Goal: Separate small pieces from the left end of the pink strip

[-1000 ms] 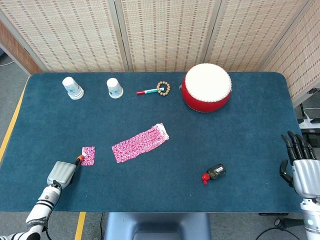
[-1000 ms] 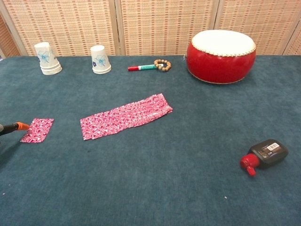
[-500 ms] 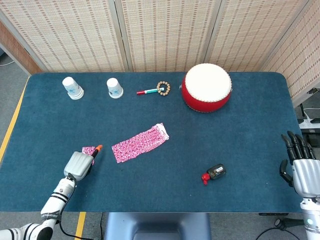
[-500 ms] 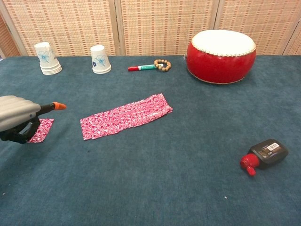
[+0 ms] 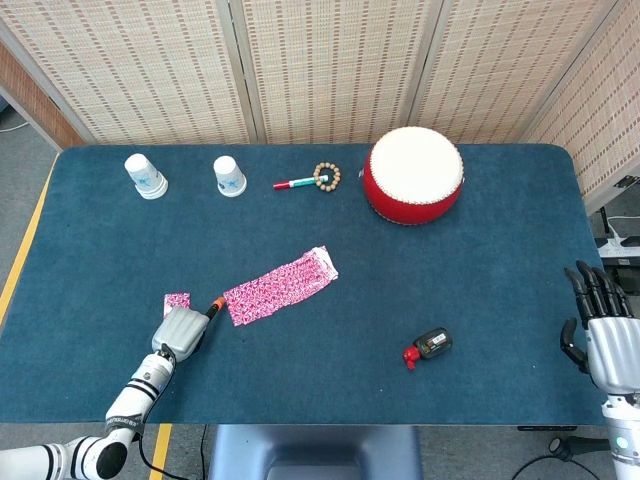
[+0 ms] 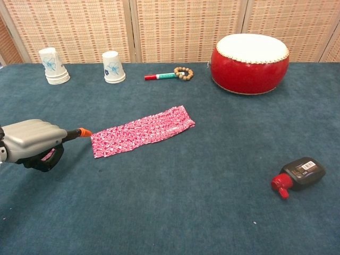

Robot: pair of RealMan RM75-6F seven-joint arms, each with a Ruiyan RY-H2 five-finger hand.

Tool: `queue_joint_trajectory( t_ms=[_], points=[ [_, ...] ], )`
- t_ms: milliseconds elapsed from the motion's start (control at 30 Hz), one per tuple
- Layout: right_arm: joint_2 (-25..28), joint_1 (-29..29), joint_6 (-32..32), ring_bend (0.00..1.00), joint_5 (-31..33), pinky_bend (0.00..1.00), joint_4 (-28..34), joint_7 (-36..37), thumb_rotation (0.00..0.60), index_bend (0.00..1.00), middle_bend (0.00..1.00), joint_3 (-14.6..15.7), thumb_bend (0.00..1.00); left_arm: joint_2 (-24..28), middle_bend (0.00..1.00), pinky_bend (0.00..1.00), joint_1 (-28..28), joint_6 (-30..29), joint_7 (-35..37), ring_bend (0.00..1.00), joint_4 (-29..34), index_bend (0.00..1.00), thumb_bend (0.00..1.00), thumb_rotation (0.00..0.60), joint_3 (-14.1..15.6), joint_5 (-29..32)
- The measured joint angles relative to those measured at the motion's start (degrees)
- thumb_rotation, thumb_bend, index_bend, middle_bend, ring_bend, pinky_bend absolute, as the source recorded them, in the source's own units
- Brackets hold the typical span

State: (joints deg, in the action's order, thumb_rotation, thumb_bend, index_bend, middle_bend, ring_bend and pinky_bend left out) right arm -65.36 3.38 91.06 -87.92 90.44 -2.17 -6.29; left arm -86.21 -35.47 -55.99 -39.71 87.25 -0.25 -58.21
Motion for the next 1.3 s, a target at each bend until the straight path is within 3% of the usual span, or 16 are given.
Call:
queue_joint_trajectory(
  t_ms=[833,1300],
  points=[
    [0.09,0.01,-0.05,0.00,0.01,0.13,0.11,0.19,0.600,0.00,0.00,0.06,0.75,-1.06,0.71,0.60,-1.97,2.32,-1.76,0.69,0.80,0.00,0.81,0.600,1.57,4.24],
    [-0.08,0.03,-0.02,0.00,-0.04,0.13,-0.05,0.04,0.600,0.00,0.00,0.09,0.75,4.27,0.71,0.60,2.36,-2.67,0.11,0.69,7.40,0.00,0.81,0.600,6.88,-0.14]
  ],
)
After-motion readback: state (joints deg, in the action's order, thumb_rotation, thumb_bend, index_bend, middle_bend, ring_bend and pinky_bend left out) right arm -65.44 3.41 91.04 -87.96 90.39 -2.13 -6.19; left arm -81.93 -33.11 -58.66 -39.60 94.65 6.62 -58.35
